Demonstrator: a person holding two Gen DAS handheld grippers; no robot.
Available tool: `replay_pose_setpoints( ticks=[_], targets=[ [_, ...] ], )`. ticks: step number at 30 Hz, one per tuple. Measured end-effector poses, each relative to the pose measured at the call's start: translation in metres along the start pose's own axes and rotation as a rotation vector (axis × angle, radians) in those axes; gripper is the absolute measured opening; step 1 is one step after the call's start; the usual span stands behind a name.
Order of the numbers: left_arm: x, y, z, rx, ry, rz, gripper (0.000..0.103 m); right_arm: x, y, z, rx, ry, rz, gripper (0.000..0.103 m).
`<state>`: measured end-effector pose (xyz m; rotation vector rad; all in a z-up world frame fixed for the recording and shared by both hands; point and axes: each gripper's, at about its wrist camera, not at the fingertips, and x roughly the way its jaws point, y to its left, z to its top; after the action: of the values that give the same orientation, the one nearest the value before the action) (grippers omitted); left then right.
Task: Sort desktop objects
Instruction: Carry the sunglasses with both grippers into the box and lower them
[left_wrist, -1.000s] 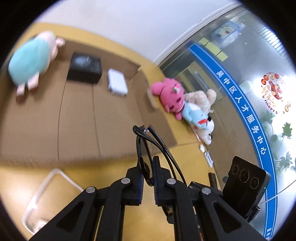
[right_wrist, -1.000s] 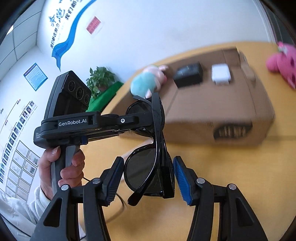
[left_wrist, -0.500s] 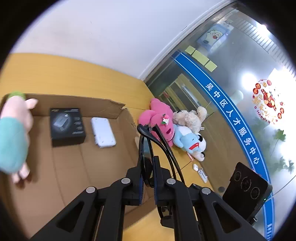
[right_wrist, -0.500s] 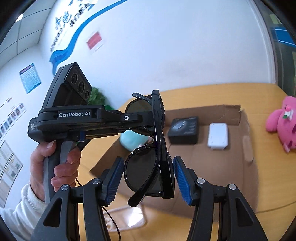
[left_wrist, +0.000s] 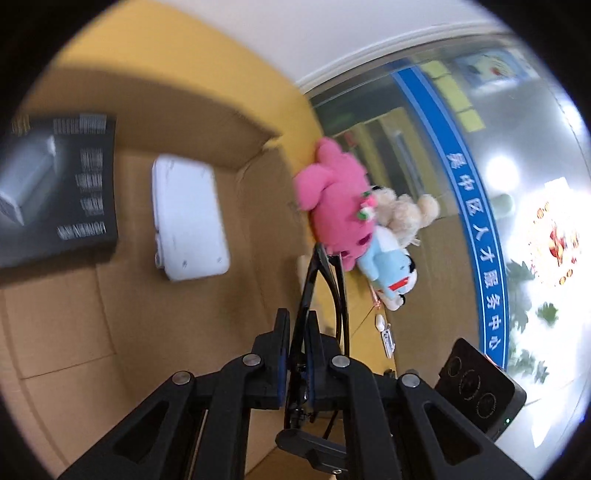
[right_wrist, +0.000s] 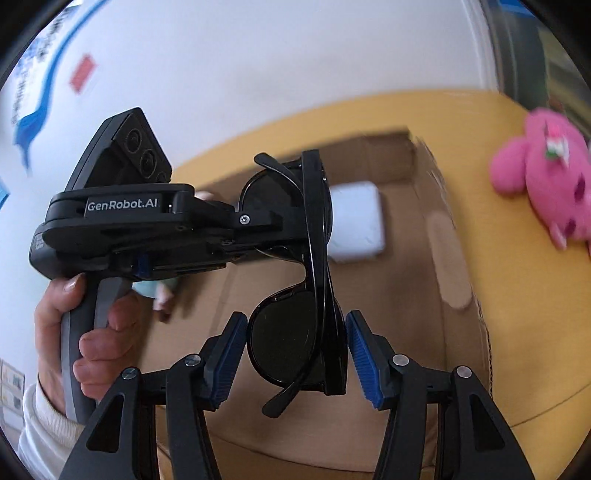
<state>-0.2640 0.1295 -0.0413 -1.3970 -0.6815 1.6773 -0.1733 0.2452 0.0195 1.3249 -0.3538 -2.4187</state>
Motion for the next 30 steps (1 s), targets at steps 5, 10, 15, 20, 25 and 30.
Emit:
replay_pose_setpoints(
  ticks=[5,10,15,20,25,30],
  targets=[
    [0.028,0.025,-0.003,-0.090,0.058,-0.031,0.007,0.014,-0.012,-0.005,0.019,0.075,-0.098,0.054],
    [0.041,0.036,-0.008,-0.128,0.087,-0.006,0.006,0.026,-0.013,-0.008,0.012,0.140,-0.174,0.050],
    [0.050,0.049,-0.013,-0.179,0.110,-0.001,0.007,0.038,-0.013,-0.011,0.000,0.202,-0.232,0.050],
    [0.057,0.058,-0.018,-0.211,0.118,0.003,0.008,0.051,-0.014,-0.021,-0.007,0.252,-0.266,0.050],
    [0.061,0.052,-0.013,-0.197,0.129,0.023,0.009,0.054,-0.013,-0.018,-0.017,0.268,-0.298,0.050],
    [0.063,0.047,-0.010,-0.173,0.140,0.042,0.010,0.059,-0.018,-0.018,0.001,0.306,-0.322,0.051]
  ],
)
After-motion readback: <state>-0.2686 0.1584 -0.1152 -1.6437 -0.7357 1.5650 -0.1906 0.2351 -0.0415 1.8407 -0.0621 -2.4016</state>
